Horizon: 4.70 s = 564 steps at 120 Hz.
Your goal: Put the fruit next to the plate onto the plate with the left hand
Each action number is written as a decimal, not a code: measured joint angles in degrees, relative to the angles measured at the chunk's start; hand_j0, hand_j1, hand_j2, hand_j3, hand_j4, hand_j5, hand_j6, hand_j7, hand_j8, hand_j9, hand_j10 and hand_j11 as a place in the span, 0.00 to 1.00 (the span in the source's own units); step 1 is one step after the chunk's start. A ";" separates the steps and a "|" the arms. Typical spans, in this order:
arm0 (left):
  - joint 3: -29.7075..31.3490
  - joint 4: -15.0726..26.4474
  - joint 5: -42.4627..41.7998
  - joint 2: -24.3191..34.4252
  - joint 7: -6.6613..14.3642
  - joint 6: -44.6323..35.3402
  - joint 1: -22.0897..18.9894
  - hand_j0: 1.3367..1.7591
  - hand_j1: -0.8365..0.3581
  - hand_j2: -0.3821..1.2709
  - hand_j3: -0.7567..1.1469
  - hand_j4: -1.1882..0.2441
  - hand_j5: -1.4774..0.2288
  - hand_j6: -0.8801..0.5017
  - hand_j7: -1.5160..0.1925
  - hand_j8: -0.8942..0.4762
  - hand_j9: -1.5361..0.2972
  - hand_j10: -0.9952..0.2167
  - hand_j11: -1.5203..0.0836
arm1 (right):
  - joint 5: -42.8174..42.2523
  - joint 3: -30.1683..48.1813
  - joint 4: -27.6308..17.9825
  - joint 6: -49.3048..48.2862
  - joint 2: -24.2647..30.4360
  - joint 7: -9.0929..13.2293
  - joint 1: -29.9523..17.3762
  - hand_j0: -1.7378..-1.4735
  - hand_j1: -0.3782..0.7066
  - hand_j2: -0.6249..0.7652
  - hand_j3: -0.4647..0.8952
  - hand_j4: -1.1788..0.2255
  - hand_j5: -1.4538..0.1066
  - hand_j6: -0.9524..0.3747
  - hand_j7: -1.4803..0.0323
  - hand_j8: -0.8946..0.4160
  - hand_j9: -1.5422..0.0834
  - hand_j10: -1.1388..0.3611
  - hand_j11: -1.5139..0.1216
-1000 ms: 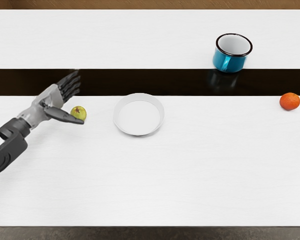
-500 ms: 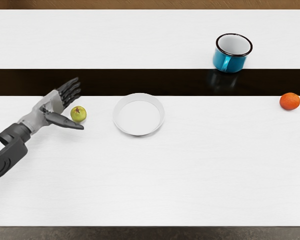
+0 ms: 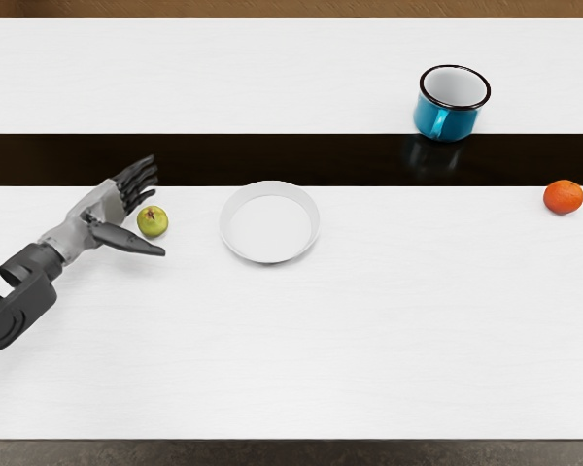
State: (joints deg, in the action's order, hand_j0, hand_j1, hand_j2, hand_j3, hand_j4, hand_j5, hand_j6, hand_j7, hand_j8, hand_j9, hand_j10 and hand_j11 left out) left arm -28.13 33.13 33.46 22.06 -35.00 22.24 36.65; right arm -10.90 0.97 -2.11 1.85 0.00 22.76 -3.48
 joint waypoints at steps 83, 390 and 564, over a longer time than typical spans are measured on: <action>0.37 0.11 0.21 -0.62 0.00 -2.21 0.36 0.76 0.79 0.26 0.40 0.68 0.71 0.49 0.73 0.50 0.69 0.65 0.78 | 0.00 0.00 0.00 0.00 0.00 0.00 0.00 0.30 0.03 0.45 0.34 0.84 0.93 0.72 0.98 0.68 0.95 0.76 0.93; 4.04 2.66 3.27 -0.10 0.00 -3.06 1.06 0.76 0.32 0.31 0.40 0.35 0.35 0.13 0.38 0.15 0.36 0.41 0.33 | 0.00 0.00 0.00 0.00 0.00 0.00 0.01 0.30 0.03 0.45 0.34 0.84 0.93 0.72 0.98 0.68 0.95 0.76 0.93; 4.40 9.65 3.44 1.65 -0.04 9.30 9.15 0.75 0.28 0.27 0.40 0.28 0.22 0.07 0.24 0.11 0.24 0.35 0.27 | 0.00 0.00 0.00 0.00 0.00 0.00 0.01 0.30 0.03 0.45 0.34 0.84 0.93 0.72 0.98 0.68 0.95 0.76 0.93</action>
State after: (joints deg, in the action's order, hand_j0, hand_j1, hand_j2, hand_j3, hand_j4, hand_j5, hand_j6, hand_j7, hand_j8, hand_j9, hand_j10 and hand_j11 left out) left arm -23.73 42.78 36.91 23.71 -35.04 31.53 45.79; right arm -10.90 0.97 -2.11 1.85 0.00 22.76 -3.48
